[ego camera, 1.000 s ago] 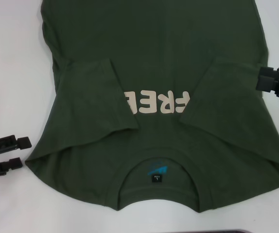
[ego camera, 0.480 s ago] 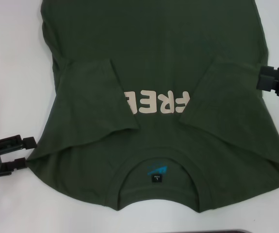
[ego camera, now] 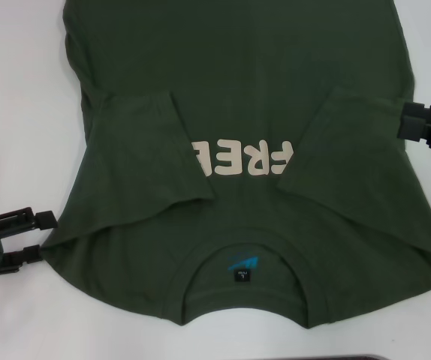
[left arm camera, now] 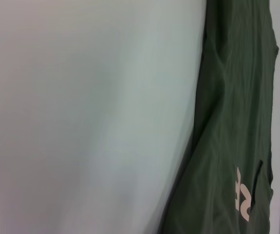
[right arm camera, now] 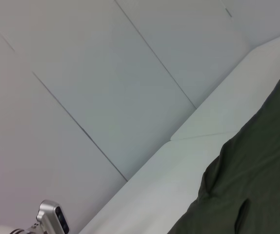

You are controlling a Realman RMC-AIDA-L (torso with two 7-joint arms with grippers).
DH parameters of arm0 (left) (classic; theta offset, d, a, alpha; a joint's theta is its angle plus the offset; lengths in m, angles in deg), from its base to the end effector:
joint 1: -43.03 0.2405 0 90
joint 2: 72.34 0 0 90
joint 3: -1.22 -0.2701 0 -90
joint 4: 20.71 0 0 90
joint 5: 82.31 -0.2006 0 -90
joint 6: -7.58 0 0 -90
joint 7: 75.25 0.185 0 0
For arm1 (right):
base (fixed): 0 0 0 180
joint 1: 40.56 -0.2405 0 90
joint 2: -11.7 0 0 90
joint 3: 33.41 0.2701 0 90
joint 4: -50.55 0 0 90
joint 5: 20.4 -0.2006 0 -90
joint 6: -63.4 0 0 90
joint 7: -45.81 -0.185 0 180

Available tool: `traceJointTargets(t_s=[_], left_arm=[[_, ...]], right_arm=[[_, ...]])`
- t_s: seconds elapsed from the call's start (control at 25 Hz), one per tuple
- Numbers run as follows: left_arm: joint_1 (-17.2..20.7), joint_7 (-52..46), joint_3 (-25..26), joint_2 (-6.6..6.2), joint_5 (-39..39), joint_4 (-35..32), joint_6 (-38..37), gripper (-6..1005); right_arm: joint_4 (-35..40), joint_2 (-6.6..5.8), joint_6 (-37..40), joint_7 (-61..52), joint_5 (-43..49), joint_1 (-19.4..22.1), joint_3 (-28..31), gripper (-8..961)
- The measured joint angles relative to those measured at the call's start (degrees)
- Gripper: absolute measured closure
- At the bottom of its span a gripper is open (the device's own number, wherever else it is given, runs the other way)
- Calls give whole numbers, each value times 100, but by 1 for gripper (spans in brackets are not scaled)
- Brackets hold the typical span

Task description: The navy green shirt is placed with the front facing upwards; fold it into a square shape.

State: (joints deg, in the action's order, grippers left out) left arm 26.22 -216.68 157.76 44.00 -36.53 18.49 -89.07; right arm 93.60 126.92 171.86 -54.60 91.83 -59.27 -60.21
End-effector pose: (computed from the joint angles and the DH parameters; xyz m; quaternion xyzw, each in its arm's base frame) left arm -0.3669 0.2428 -0.0124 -0.5869 -0.7813 -0.2080 0.0423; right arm 0.2936 0.2756 0.0347 -0.8454 0.4006 0.3411 0.0924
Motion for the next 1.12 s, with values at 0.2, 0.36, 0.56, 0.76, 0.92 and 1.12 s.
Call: traceJointTargets(t_s=[0.2,0.36,0.56,0.76,0.92,1.12], left_arm=[[-13,-26,-37,6,-3,-8,0,158],[-30,-28,-79,19,-8,-18,1,159],[-54,-33,-156,57,-9,-27,0,159],[-65,-33,-178,67,1,-27,-21,159],[-94,-15,-153,74,32,-22,-35,159],[-175,-15,-162,74,29,-6,-18,158]], right_arm=[[-5,0,1,-2,0,1,0,67],[-35,-4,1,3,0,14,0,67],[-135,-32,1,25,0,18,0,67],[-139,-35,1,28,0,22,0,68],[-139,-35,1,30,0,34,0,68],[-139,-36,4,30,0,39,0,68]])
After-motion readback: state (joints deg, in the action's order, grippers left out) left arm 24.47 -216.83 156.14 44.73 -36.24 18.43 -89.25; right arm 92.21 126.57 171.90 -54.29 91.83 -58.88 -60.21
